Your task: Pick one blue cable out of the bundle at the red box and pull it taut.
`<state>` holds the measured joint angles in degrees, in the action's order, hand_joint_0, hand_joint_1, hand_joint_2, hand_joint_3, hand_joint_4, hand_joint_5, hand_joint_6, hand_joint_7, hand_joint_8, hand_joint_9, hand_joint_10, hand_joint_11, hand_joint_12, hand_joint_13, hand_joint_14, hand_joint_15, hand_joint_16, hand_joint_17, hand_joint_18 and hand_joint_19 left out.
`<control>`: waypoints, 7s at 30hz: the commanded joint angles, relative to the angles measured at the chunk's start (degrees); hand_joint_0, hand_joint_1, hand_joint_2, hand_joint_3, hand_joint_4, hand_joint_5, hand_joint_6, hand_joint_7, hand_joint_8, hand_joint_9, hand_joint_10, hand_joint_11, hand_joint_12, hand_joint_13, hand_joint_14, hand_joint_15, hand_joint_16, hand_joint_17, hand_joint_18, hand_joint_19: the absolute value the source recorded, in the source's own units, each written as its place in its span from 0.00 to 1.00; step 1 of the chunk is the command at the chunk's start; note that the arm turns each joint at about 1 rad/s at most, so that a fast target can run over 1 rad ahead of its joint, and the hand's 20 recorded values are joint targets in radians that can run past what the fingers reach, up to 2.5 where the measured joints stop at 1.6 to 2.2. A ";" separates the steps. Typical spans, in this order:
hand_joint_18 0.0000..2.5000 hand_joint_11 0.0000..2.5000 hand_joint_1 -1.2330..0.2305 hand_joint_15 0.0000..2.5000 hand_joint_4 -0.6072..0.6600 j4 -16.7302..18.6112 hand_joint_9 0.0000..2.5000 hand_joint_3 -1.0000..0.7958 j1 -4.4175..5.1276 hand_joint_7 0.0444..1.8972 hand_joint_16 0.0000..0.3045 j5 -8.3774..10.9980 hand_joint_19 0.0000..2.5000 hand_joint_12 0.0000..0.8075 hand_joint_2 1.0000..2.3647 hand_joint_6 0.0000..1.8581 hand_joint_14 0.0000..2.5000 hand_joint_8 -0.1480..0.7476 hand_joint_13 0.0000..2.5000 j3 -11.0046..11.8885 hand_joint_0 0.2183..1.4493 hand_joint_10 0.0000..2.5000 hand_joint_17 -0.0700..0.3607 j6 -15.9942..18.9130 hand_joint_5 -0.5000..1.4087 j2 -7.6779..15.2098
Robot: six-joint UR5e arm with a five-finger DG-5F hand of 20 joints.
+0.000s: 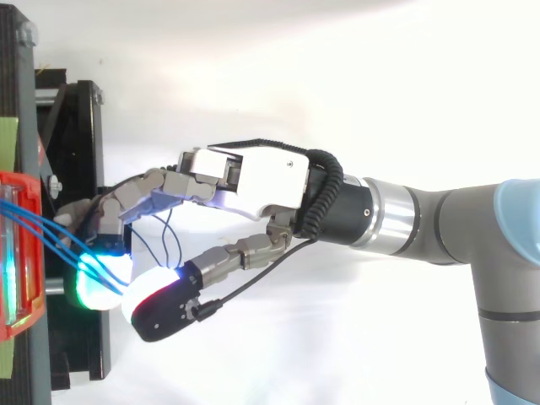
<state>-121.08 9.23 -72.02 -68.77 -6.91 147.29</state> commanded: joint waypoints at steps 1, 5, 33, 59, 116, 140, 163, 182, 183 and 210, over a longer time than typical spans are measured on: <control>0.15 0.11 0.35 0.07 0.61 -0.03 0.24 0.40 0.00 0.50 0.17 0.04 0.10 0.43 0.01 0.45 0.00 0.54 0.16 -0.05 0.31 0.00 0.43 -0.12 0.17 0.01; 0.15 0.11 0.35 0.07 0.61 0.14 0.24 0.42 0.09 0.50 0.17 -0.05 0.10 0.43 0.01 0.45 0.00 0.53 0.16 -0.75 0.31 0.00 0.43 -0.12 0.17 0.01; 0.20 0.19 0.32 0.08 0.54 0.58 0.30 0.56 1.14 0.50 0.19 2.24 0.09 0.47 0.01 0.49 0.00 0.59 0.20 -1.19 0.33 0.00 0.47 1.20 0.18 -0.07; 0.22 0.52 0.31 0.15 0.52 -18.14 0.49 0.55 0.00 0.51 0.19 1.80 0.11 0.47 0.01 0.49 0.01 0.59 0.29 -1.19 0.33 0.00 0.46 8.23 0.18 -6.23; 0.24 0.56 0.28 0.33 0.50 -43.10 0.36 0.51 -0.62 0.48 0.17 1.54 0.15 0.44 0.02 0.48 0.01 0.55 0.39 -1.19 0.35 0.00 0.43 8.76 0.17 -17.04; 0.24 0.55 0.26 0.32 0.58 -43.01 0.37 0.34 -0.35 0.47 0.16 1.54 0.15 0.44 0.01 0.48 0.01 0.55 0.39 -1.19 0.36 0.00 0.42 8.67 0.17 -16.95; 0.25 0.52 0.45 0.31 0.46 -42.49 0.43 0.43 0.09 0.54 0.18 2.33 0.18 0.47 0.01 0.47 0.01 0.53 0.40 -1.19 0.29 0.00 0.45 8.76 0.19 -16.95; 0.27 0.53 0.26 0.29 0.48 -42.49 0.41 0.55 0.18 0.60 0.18 2.33 0.15 0.46 0.01 0.49 0.01 0.53 0.40 -1.19 0.34 0.00 0.44 8.76 0.19 -16.95; 0.27 0.52 0.26 0.29 0.46 -42.49 0.41 0.55 0.18 0.60 0.17 2.42 0.15 0.46 0.01 0.49 0.01 0.52 0.39 -1.19 0.34 0.00 0.44 8.76 0.19 -16.95; 0.26 0.50 0.21 0.27 0.48 -42.49 0.40 0.28 0.44 0.55 0.16 2.85 0.15 0.41 0.00 0.49 0.01 0.49 0.38 -1.19 0.46 0.00 0.41 9.20 0.16 -16.95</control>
<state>-163.57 9.60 -69.24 -69.97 2.27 130.34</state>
